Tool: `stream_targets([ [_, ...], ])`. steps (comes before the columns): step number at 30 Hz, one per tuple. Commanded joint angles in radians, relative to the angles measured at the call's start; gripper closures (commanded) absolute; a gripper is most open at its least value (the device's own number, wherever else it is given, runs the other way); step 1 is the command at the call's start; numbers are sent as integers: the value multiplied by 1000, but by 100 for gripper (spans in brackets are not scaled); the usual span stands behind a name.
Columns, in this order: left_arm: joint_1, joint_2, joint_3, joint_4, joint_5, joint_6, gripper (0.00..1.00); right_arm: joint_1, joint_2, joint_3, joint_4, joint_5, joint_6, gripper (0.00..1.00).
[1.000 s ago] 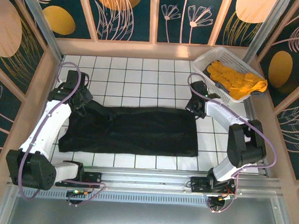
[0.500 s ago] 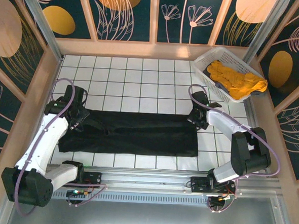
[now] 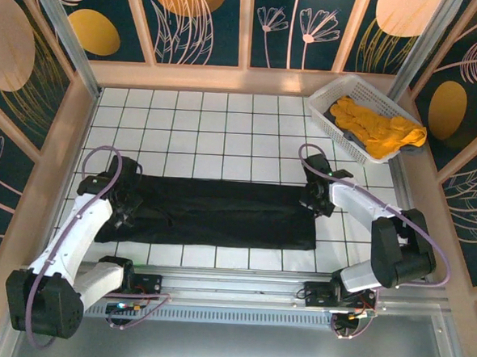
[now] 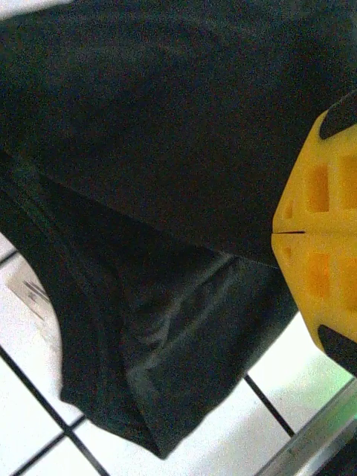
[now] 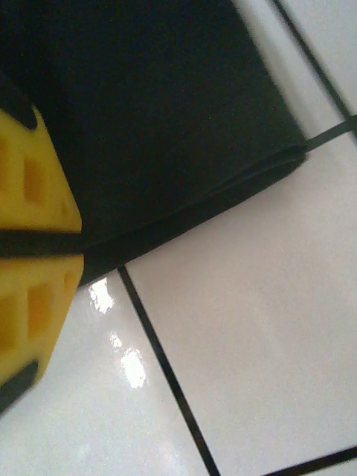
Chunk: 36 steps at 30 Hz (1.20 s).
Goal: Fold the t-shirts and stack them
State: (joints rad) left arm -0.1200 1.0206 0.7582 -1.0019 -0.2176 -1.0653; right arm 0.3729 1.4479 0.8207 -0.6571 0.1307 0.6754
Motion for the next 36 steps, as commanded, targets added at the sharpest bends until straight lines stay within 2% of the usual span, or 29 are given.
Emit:
stream_targets([
  [1, -3, -35, -61, 0, 3, -91, 100, 6, -32, -19, -51, -1, 8, 77],
  [8, -3, -19, -102, 41, 15, -120, 100, 10, -65, 6, -57, 20, 13, 73],
  [18, -3, -73, -44, -65, 0, -186, 100, 29, -17, 77, -36, 39, -7, 75],
  [21, -3, -93, -49, -81, 44, -207, 100, 34, -9, 90, -29, 46, -11, 75],
  [26, -4, -129, -114, -48, 178, -255, 100, 34, 11, 103, -17, 47, -16, 75],
  [31, -4, -120, -135, -22, 239, -194, 100, 35, 22, 95, -6, 47, -13, 76],
  [36, -4, -85, -154, -16, 245, -96, 100, 40, 28, 90, 4, 46, -7, 76],
])
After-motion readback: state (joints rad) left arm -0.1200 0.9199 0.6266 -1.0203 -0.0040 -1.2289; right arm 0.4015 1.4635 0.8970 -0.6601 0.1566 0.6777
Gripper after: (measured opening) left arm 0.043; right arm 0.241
